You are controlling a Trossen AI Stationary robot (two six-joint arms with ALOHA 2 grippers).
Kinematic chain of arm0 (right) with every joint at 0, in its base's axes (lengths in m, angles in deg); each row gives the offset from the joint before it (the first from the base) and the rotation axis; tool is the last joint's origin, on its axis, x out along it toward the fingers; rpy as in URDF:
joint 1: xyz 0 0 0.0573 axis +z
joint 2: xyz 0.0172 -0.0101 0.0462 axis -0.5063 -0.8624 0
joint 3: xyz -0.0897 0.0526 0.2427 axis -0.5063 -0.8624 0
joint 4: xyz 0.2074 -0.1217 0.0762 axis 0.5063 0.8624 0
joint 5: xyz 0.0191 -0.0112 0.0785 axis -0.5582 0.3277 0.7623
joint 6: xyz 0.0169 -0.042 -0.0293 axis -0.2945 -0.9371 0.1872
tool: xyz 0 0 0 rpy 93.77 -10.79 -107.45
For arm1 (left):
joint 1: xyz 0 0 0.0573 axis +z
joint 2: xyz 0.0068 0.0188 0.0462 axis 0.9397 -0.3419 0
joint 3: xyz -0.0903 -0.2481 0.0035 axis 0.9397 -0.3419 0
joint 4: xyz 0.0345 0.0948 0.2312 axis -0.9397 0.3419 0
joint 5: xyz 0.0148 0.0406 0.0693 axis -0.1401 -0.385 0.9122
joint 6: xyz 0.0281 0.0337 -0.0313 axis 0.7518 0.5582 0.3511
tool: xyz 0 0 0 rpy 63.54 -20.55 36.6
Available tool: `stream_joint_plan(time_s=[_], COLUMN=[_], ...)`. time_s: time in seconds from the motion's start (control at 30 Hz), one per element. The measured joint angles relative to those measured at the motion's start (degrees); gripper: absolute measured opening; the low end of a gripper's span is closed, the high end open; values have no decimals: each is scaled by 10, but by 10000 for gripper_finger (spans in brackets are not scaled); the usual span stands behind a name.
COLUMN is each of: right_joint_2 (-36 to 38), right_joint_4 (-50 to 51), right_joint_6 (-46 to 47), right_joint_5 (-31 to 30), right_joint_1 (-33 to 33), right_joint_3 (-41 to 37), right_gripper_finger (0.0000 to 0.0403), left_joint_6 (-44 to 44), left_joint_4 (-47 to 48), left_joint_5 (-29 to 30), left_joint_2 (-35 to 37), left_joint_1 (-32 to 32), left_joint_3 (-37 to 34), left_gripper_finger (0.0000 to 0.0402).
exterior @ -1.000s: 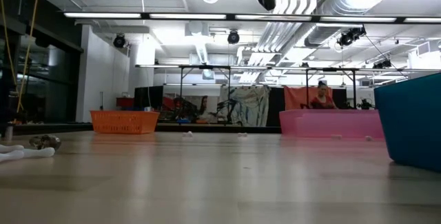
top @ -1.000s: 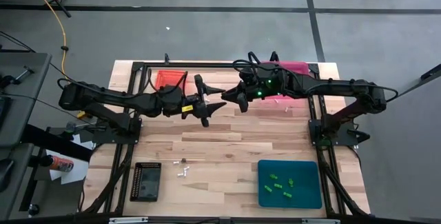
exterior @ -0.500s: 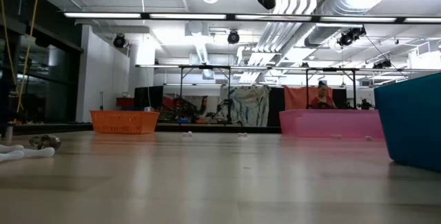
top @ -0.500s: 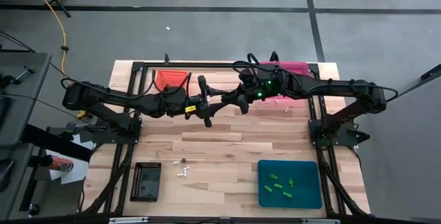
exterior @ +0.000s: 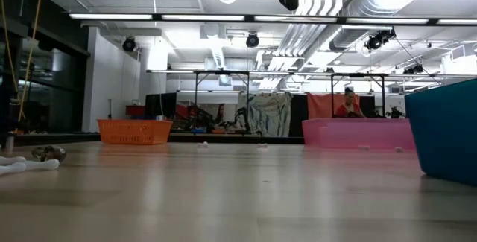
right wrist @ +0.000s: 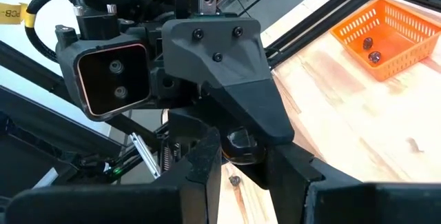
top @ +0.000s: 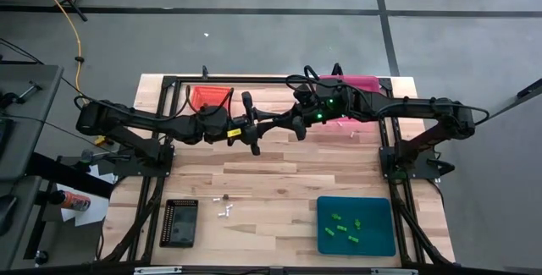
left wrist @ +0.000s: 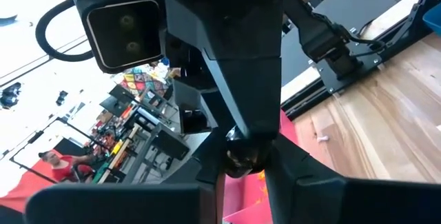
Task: Sort Halloween decoration
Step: Put the top black skull toy into the orange bin
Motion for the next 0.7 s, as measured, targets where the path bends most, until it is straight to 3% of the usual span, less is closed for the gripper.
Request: stream_joint_plan(time_s=[0.27, 0.5, 0.7], right_joint_2=[0, 4, 37], right_joint_4=[-2, 4, 76], right_joint_6=[15, -5, -51], right_joint_5=[4, 21, 26], right_joint_1=[0, -15, -46], right_joint_3=[0, 2, 24], right_gripper_finger=[108, 192, 255], left_joint_6=[-2, -2, -2], left_joint_4=[0, 0, 6], left_joint_5=[4, 8, 36], left_joint_2=[0, 0, 5], left_joint_1=[0, 0, 0], left_joint_3=[0, 0, 0], left_gripper_finger=[46, 45, 45])
